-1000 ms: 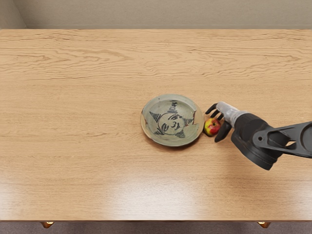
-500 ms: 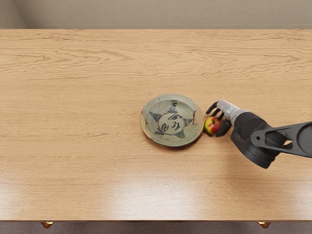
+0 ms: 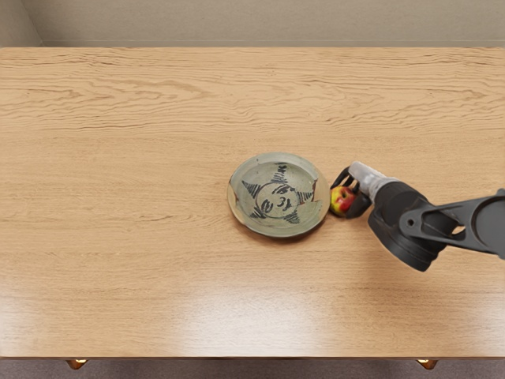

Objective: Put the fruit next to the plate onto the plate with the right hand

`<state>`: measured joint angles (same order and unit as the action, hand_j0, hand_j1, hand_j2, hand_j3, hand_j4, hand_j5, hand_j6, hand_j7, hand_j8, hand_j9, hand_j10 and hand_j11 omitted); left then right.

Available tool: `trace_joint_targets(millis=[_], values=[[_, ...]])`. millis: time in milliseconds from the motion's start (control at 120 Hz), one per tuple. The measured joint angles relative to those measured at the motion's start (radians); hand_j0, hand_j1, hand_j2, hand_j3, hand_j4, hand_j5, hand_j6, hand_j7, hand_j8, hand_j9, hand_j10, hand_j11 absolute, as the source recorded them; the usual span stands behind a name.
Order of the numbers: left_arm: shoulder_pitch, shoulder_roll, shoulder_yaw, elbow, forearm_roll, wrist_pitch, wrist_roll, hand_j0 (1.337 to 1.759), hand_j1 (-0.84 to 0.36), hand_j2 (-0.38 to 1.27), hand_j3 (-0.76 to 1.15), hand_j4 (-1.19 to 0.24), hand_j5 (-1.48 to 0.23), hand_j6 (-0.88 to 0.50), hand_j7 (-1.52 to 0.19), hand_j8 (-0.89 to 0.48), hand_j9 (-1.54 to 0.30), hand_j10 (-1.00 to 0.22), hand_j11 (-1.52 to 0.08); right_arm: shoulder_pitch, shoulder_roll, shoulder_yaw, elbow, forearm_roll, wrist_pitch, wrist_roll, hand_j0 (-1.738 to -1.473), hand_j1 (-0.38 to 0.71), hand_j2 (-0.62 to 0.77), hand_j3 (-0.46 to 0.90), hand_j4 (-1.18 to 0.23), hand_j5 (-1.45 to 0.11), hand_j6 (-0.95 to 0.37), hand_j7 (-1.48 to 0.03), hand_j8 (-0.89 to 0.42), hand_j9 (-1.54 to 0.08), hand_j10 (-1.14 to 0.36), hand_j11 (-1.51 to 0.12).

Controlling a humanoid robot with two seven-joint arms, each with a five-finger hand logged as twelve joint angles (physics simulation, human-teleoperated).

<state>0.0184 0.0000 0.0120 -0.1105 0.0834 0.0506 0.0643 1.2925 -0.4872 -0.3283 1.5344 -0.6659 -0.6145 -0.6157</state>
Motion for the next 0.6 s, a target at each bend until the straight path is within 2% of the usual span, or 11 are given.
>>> trace_joint_targets(millis=[67,258,600], values=[[0.000,0.000,0.000,0.000,0.000,0.000,0.000,1.658,0.06,0.05,0.00,-0.24,-0.32,-0.24,-0.32,-0.24,-0.32,-0.24,-0.32,0.001,-0.005,0.000,-0.003,0.000,0.003,0.003,-1.654,0.27,0.03,0.00,-0.55,-0.73,-0.48,-0.77,-0.35,-0.89,-0.39,-0.87],[0.000,0.000,0.000,0.000,0.000,0.000,0.000,1.658,0.06,0.05,0.00,-0.24,-0.32,-0.24,-0.32,-0.24,-0.32,-0.24,-0.32,-0.003,-0.048,-0.001,-0.007,0.004,0.004,0.005,-1.655,0.28,0.14,0.00,-0.55,-0.82,-0.48,-0.83,-0.54,-0.89,-0.56,-0.89],[0.000,0.000,0.000,0.000,0.000,0.000,0.000,1.658,0.06,0.05,0.00,-0.24,-0.32,-0.24,-0.32,-0.24,-0.32,-0.24,-0.32,0.037,-0.110,0.039,0.002,0.007,0.005,0.005,-1.655,0.28,0.16,0.00,-0.55,-0.87,-0.48,-0.86,-0.63,-0.88,-0.64,-0.88]])
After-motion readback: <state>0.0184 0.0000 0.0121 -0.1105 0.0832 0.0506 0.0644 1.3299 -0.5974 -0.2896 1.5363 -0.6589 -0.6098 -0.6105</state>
